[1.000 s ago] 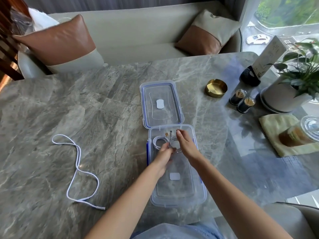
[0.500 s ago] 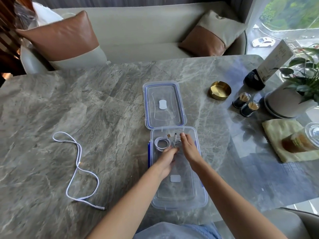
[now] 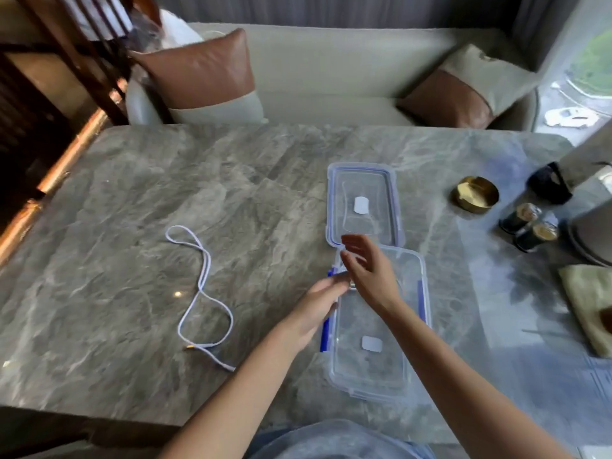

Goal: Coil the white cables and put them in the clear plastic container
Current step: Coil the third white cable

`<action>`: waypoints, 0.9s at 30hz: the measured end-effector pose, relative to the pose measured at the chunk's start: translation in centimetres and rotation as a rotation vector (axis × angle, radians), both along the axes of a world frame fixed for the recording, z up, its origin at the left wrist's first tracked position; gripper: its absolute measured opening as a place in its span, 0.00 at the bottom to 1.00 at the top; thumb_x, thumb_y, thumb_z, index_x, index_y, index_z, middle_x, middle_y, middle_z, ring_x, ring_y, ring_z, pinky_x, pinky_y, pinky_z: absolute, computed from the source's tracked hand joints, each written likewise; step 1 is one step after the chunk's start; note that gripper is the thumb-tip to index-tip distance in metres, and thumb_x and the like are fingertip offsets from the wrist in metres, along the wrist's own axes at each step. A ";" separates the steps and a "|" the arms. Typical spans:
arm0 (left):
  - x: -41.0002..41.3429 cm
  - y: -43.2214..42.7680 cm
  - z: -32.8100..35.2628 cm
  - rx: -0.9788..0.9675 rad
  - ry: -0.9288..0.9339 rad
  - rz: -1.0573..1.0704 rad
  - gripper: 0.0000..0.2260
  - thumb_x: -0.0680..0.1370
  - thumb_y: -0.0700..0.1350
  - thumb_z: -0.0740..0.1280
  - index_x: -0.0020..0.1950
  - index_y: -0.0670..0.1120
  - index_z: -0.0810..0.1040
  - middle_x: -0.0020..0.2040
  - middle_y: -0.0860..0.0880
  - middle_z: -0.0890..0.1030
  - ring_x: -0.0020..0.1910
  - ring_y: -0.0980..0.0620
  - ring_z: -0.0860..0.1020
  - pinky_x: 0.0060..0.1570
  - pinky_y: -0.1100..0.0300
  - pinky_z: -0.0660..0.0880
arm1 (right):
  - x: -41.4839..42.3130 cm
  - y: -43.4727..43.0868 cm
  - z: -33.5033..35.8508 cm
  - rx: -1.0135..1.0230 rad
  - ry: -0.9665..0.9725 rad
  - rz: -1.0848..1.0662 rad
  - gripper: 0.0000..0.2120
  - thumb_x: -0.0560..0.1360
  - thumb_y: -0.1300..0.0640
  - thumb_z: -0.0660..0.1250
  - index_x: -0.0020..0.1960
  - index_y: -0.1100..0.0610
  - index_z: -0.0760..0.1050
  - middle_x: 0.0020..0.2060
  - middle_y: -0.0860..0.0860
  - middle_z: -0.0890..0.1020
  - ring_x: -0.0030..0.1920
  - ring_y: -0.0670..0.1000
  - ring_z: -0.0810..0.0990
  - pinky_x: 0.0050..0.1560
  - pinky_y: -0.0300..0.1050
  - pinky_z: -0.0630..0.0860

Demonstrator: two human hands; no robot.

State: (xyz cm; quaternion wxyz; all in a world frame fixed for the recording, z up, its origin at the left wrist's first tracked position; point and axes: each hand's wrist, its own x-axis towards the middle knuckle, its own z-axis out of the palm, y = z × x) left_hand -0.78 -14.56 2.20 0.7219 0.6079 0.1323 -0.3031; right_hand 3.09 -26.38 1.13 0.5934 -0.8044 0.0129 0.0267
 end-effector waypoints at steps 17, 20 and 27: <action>-7.6 22.4 -6.7 1.225 -0.438 -0.105 0.24 0.68 0.30 0.63 0.59 0.48 0.77 0.65 0.48 0.72 0.65 0.47 0.70 0.64 0.59 0.65 | -5.4 16.2 -5.3 -0.502 0.268 0.808 0.09 0.72 0.56 0.65 0.48 0.55 0.81 0.49 0.56 0.84 0.52 0.56 0.81 0.52 0.46 0.76; -7.3 22.8 -7.6 1.343 -0.404 -0.241 0.17 0.70 0.38 0.67 0.57 0.51 0.77 0.71 0.50 0.65 0.70 0.48 0.61 0.65 0.55 0.64 | -5.8 17.2 -5.7 -0.567 0.330 0.868 0.10 0.71 0.55 0.65 0.51 0.53 0.81 0.54 0.56 0.82 0.55 0.57 0.79 0.56 0.46 0.76; -7.1 23.6 -8.7 1.355 -0.463 -0.224 0.04 0.66 0.46 0.73 0.38 0.52 0.80 0.57 0.53 0.77 0.63 0.51 0.70 0.56 0.55 0.65 | -6.1 17.0 -6.8 -0.532 0.331 0.902 0.05 0.70 0.57 0.68 0.45 0.56 0.79 0.38 0.53 0.80 0.42 0.51 0.77 0.48 0.45 0.76</action>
